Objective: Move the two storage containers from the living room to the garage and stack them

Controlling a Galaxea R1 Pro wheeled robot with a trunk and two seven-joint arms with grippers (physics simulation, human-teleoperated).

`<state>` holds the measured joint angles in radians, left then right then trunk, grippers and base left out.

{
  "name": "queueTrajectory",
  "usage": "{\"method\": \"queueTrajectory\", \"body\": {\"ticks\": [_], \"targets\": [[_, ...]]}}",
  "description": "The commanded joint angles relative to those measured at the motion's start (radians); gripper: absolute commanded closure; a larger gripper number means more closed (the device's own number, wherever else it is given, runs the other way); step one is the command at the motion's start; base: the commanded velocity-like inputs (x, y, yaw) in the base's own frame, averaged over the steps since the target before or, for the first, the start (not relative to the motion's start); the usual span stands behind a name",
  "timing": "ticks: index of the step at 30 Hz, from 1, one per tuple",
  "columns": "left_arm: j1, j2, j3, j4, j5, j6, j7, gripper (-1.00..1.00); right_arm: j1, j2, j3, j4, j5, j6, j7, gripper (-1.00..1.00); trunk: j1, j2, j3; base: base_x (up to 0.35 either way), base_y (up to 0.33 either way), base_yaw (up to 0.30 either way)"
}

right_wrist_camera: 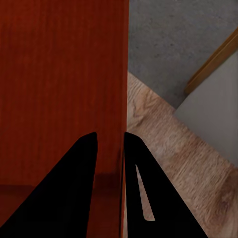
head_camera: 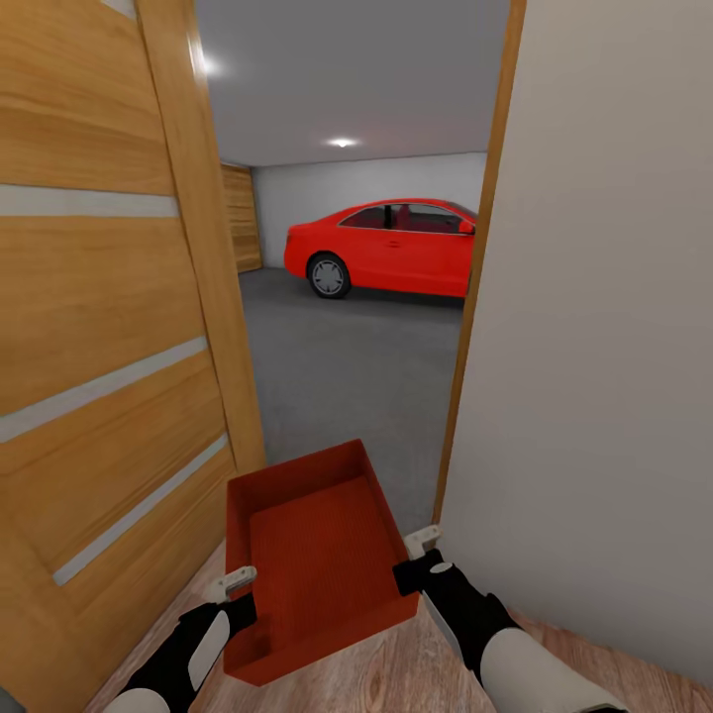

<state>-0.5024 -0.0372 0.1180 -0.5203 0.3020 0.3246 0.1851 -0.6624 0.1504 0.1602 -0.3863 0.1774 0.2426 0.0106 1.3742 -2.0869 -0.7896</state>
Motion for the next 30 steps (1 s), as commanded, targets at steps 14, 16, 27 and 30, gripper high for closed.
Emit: {"method": "queueTrajectory", "body": {"ticks": [14, 16, 27, 30], "targets": [[-0.001, 0.003, 0.003, -0.005, 0.009, 0.005, 0.008, 1.0, 0.005, -0.001, -0.008, 0.0, 0.02, 0.007, 0.003, 1.0, 0.0, 0.0, 0.003, 0.0, 0.0, -0.059], [-0.001, 0.003, 0.003, -0.005, 0.009, 0.005, 0.008, 1.0, 0.005, -0.001, -0.008, 0.0, 0.02, 0.007, 0.003, 1.0, 0.0, 0.0, 0.004, 0.0, 0.0, -0.099], [-0.001, 0.008, 0.009, -0.007, -0.003, 0.005, 0.01, 1.0, 0.005, 0.0, 0.021, 0.0, -0.006, 0.007, 0.004, 1.0, 0.0, 0.0, 0.004, 0.0, 0.09, -0.008], [0.0, 0.009, 0.009, -0.007, -0.003, 0.005, 0.01, 1.0, 0.005, 0.0, 0.021, 0.0, -0.006, 0.007, 0.004, 1.0, 0.0, 0.0, 0.004, 0.0, 0.088, 0.0]]}}
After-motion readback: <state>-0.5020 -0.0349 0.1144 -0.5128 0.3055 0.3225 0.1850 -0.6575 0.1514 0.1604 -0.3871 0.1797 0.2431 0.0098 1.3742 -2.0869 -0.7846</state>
